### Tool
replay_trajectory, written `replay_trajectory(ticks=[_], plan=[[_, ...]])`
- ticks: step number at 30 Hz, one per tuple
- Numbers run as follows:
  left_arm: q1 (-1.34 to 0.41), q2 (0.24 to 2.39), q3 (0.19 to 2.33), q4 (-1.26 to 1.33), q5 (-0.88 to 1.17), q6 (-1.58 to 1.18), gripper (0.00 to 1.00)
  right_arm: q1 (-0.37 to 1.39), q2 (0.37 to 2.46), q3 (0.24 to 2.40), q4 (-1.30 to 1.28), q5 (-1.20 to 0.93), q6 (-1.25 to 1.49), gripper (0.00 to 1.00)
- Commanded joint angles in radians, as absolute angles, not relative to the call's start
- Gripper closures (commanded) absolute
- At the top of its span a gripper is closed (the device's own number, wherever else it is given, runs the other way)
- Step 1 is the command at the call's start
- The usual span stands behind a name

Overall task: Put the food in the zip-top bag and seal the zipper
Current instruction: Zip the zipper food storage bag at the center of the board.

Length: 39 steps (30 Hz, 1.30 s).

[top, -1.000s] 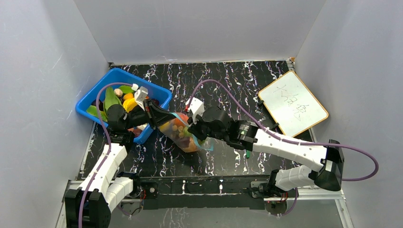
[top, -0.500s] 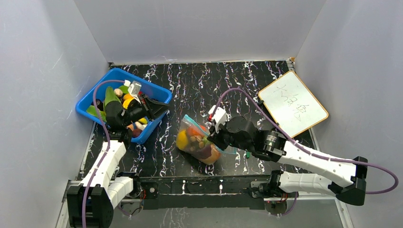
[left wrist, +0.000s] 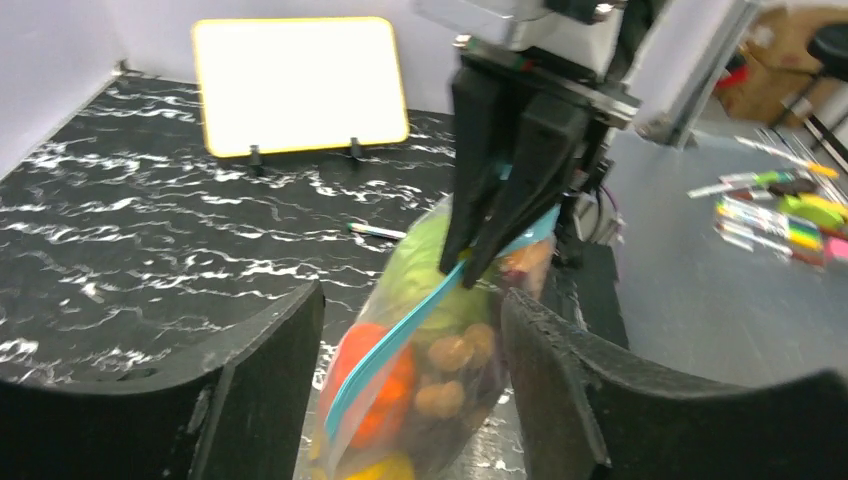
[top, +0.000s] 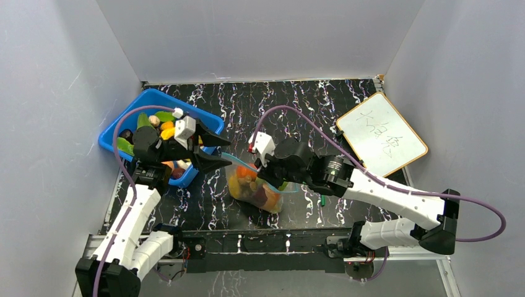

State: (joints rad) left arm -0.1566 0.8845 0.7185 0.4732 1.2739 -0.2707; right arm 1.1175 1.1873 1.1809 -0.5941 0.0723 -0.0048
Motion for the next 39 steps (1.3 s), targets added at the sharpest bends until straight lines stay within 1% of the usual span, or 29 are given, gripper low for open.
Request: replay_trajectory(ticks=[1,5,7,12,17,19,20,21,22,23,25,28,31,35,39], plan=[[-0.257,0.894,0.823,0.114,1.341,0.084,0.34,1.120,1.205,1.285,-0.497,0.009,-0.085,1.00],[-0.331,0.953,0.876,-0.088,1.320,0.255,0.34,1.120,1.246,1.325,-0.491,-0.021,-0.108,1.00],[-0.353,0.977,0.884,-0.145,1.283,0.295,0.36,1.120,1.254,1.335,-0.484,-0.041,-0.117,1.00],[-0.389,1.011,0.873,-0.121,1.243,0.313,0.41,1.120,1.234,1.313,-0.435,-0.096,-0.136,1.00],[-0.423,1.065,0.883,-0.164,1.227,0.368,0.51,1.120,1.231,1.314,-0.424,-0.098,-0.141,1.00],[-0.429,1.083,0.891,-0.211,1.234,0.408,0.59,1.119,1.226,1.306,-0.418,-0.097,-0.141,1.00],[-0.431,1.091,0.899,-0.254,1.235,0.440,0.65,1.120,1.223,1.301,-0.413,-0.096,-0.140,1.00],[-0.431,1.097,0.905,-0.292,1.235,0.472,0.77,1.120,1.218,1.291,-0.406,-0.096,-0.136,1.00],[-0.432,1.102,0.916,-0.334,1.227,0.517,0.96,1.120,1.213,1.281,-0.401,-0.096,-0.133,1.00],[-0.431,1.102,0.919,-0.356,1.191,0.526,1.00,1.120,1.209,1.272,-0.398,-0.096,-0.130,1.00],[-0.429,1.084,0.902,-0.307,1.117,0.442,1.00,1.120,1.196,1.250,-0.392,-0.098,-0.124,1.00],[-0.408,1.035,0.856,-0.189,1.095,0.328,1.00,1.118,1.146,1.185,-0.395,-0.061,-0.099,1.00],[-0.342,0.996,0.802,-0.075,1.085,0.221,1.00,1.115,1.066,1.103,-0.410,0.000,-0.086,1.00],[-0.258,0.993,0.773,-0.038,1.114,0.183,1.00,1.101,0.983,1.042,-0.447,0.031,-0.066,1.00],[-0.253,0.994,0.768,-0.008,1.104,0.161,1.00,1.098,0.948,1.003,-0.485,0.034,-0.052,1.00]])
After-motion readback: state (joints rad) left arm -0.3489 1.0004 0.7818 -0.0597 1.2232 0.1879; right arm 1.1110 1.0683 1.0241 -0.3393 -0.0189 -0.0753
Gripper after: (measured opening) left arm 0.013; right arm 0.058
